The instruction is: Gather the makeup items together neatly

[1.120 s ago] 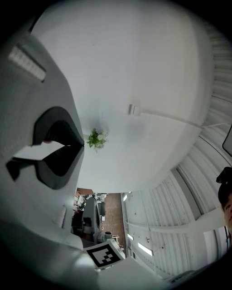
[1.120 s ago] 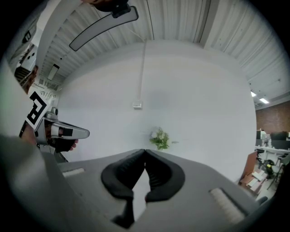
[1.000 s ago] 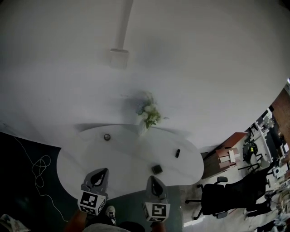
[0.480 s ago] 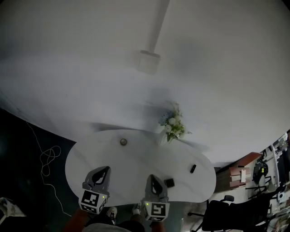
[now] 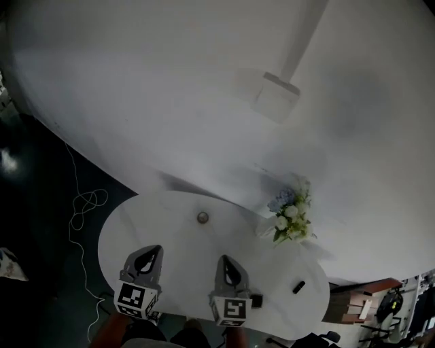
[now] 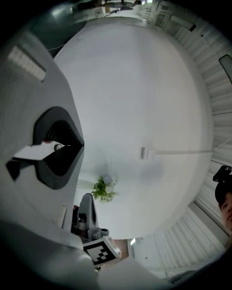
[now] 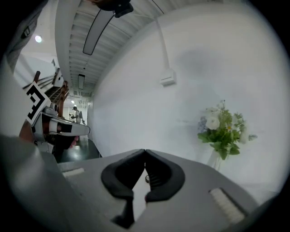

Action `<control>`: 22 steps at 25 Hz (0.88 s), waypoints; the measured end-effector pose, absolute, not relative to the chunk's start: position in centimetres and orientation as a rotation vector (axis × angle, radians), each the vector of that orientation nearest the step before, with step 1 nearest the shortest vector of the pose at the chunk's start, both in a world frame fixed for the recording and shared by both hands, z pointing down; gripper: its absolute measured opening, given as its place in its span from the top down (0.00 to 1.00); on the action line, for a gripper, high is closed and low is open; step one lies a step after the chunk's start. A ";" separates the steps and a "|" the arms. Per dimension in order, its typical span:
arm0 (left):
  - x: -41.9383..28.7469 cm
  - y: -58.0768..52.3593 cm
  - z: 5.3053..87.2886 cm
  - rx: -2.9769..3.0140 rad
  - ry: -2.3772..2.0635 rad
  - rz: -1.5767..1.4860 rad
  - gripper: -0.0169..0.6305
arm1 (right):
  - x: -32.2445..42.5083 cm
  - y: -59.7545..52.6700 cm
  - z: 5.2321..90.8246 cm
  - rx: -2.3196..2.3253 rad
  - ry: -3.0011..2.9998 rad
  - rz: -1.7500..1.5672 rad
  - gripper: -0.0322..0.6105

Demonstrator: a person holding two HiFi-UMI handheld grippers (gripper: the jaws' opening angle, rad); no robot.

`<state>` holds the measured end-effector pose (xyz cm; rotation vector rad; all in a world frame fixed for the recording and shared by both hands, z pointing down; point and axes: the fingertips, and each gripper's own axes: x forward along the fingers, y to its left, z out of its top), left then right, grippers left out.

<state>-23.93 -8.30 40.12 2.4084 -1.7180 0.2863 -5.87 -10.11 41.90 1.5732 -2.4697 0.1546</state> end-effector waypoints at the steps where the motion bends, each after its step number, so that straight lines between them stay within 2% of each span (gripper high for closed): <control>1: -24.0 -8.8 40.5 2.390 -1.736 0.289 0.96 | -6.0 -10.9 42.5 1.546 -2.478 0.162 0.95; 15: -26.0 -16.2 48.1 2.211 -1.834 0.309 0.96 | -9.7 -20.3 51.9 1.289 -2.511 0.259 0.95; 22: -26.9 -16.3 53.2 2.122 -1.846 0.350 0.96 | -10.5 -21.9 57.5 1.218 -2.476 0.336 0.94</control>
